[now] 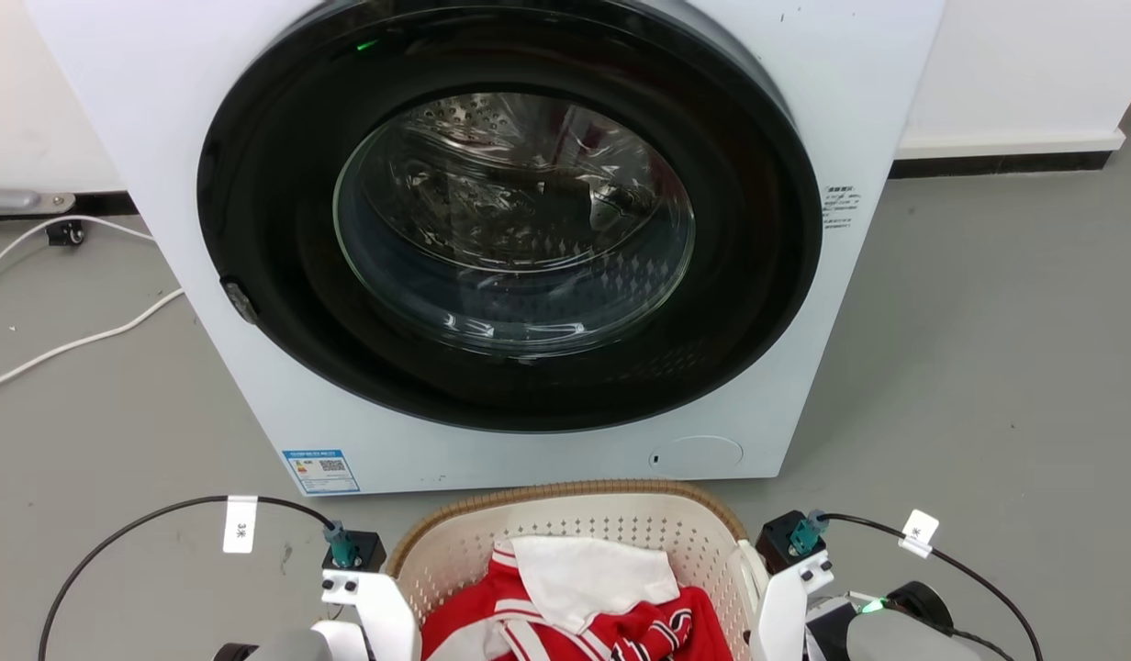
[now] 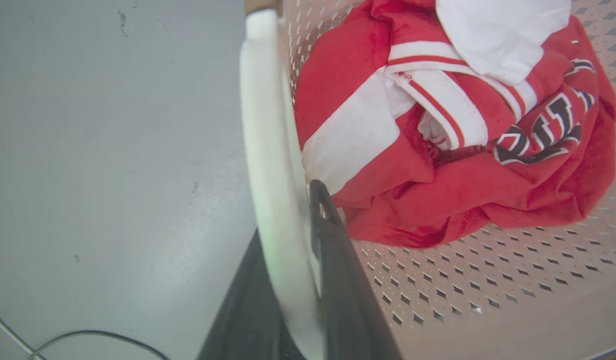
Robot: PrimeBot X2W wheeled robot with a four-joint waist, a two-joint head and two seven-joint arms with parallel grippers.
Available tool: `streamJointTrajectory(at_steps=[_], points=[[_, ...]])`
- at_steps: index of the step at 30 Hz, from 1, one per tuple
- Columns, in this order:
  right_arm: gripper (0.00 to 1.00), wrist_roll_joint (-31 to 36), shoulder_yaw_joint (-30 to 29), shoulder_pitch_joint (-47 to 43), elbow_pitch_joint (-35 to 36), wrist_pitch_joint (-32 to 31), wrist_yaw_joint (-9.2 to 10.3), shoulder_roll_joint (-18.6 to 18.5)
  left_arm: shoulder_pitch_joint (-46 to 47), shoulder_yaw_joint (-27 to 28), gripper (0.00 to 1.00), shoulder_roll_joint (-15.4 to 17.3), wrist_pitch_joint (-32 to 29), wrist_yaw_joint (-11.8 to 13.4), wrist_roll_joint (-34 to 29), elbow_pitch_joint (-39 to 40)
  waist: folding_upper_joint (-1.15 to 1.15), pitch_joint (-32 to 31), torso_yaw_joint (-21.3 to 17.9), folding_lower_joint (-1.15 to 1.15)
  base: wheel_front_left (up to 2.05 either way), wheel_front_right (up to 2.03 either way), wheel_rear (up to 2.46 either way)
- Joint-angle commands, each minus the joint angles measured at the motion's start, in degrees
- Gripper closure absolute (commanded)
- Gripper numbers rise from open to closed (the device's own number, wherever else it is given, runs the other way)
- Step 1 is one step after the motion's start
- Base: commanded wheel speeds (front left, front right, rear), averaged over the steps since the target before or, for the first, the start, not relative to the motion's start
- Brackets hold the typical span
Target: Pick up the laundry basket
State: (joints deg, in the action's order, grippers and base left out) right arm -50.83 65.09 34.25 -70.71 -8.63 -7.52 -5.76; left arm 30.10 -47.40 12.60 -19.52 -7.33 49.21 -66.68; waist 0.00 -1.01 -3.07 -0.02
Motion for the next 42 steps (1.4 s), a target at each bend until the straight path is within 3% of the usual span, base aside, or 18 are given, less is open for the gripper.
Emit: streamJointTrajectory(at_steps=[1,42], points=[[1.0,-0.27,0.54,-0.52,-0.06,-0.04,0.06,-0.34,-0.69,-0.76,1.0,0.06,-0.56,-0.24,0.26,0.28,0.0,-0.43,-0.1,0.02,0.0,0.0,0.0],[1.0,-3.9,4.53,-2.98,-2.94,4.81,0.07,1.35,-0.31,-8.8,1.0,-0.49,3.48,-0.23,7.7,-2.32,0.0,-3.01,0.35,0.02,0.0,0.0,0.0]])
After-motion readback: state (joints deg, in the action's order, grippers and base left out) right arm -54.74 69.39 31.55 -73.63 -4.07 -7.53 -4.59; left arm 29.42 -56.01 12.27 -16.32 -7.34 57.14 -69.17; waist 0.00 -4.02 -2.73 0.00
